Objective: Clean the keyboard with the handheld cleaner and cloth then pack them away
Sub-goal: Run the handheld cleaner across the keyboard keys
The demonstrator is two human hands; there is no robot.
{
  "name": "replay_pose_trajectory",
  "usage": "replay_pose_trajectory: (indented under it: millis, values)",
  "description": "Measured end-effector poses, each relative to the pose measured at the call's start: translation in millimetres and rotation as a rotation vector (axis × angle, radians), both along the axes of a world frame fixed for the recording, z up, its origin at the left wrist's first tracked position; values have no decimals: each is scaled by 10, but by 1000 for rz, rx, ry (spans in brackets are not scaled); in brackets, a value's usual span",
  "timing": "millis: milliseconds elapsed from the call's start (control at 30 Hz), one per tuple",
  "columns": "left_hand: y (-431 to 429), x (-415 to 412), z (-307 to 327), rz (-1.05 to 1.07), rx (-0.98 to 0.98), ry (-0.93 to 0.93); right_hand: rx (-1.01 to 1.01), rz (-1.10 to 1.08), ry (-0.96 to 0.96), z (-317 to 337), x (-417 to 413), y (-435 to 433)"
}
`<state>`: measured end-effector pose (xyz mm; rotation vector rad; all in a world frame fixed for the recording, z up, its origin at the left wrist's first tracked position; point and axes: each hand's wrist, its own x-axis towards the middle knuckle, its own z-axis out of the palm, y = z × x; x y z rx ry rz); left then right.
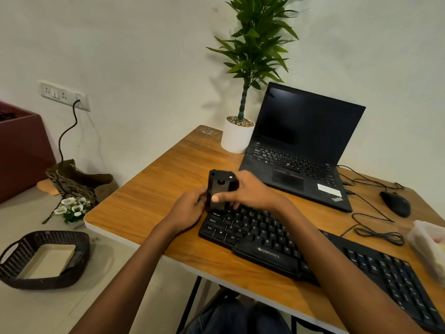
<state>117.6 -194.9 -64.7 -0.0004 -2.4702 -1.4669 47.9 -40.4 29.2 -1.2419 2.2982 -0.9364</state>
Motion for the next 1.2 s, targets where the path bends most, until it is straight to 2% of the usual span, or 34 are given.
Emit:
replay_pose_trajectory:
  millis: [100, 267, 333, 433, 533, 667, 767, 1033, 1100, 1200]
  values:
    - [-3, 24, -4, -7, 53, 50, 51, 145, -77, -4, 117, -19]
    - [4, -6, 4, -37, 80, 41, 19, 93, -284, 37, 18, 23]
    - [0, -26, -9, -19, 43, 16, 5, 10, -220, 1, -74, 24]
    - [-15, -63, -38, 0, -42, -32, -99, -212, -14, -64, -246, -2]
    - [-9, -73, -43, 4, -33, -40, -130, -277, 141, -163, -323, -30]
    - [8, -75, -53, 21, 14, -32, -156, -275, 76, -175, -284, 21]
    - [33, -62, -37, 3, -20, -36, -153, -310, 21, -120, -315, 181]
    - [32, -134, -95, 34, -139, -68, 51, -454, 166, -1, -453, 833]
    - [43, -196, -94, 47, -135, -79, 8, -438, 184, 2, -423, 777]
    - [32, -288, -70, 86, -111, -45, -121, -328, 67, -83, -288, 551]
